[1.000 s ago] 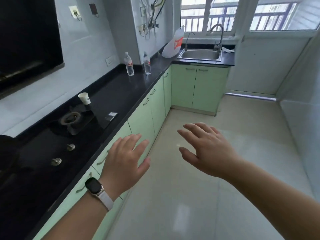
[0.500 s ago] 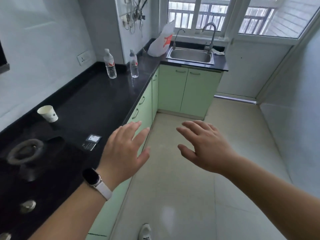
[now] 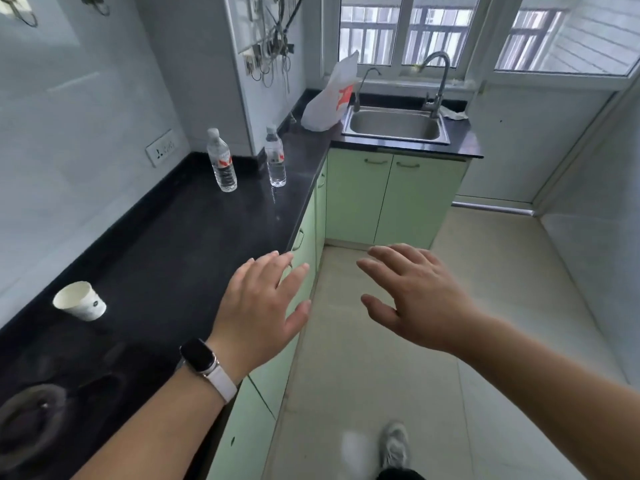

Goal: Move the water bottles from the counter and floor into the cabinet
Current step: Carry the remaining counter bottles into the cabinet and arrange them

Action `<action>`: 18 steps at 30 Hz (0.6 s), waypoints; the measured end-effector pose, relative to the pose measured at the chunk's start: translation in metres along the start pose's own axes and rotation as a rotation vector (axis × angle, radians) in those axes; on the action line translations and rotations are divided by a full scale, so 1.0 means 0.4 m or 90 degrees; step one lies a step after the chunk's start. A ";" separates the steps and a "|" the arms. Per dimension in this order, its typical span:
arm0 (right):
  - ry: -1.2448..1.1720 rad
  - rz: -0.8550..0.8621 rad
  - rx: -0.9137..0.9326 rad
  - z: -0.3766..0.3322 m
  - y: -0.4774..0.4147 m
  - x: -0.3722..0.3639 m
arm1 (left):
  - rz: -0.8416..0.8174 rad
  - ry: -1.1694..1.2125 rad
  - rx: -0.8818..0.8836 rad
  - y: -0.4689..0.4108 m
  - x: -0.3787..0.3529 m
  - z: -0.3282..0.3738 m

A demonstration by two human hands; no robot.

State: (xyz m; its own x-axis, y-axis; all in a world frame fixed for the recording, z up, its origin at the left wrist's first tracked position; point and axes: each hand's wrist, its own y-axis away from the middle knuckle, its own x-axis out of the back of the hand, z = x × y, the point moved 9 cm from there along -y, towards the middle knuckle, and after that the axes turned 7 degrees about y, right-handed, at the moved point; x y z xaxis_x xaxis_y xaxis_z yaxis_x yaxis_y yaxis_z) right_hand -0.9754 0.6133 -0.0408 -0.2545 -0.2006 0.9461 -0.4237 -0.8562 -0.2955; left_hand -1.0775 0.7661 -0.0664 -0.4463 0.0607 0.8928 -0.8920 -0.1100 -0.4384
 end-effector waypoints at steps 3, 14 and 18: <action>-0.010 0.011 0.014 0.055 -0.083 -0.049 | -0.002 -0.017 0.001 -0.080 -0.036 -0.034; -0.068 0.002 0.080 0.396 -0.436 -0.242 | 0.002 -0.098 0.056 -0.505 -0.194 -0.135; -0.068 0.002 0.127 0.505 -0.550 -0.288 | 0.004 -0.126 0.077 -0.646 -0.245 -0.158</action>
State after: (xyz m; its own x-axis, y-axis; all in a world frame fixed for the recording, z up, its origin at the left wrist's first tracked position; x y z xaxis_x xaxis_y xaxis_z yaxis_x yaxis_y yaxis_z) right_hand -0.6773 0.7285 -0.0579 -0.1583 -0.2439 0.9568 -0.2402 -0.9304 -0.2769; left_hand -0.8080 0.8513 -0.0471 -0.4190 -0.1341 0.8980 -0.8685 -0.2292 -0.4395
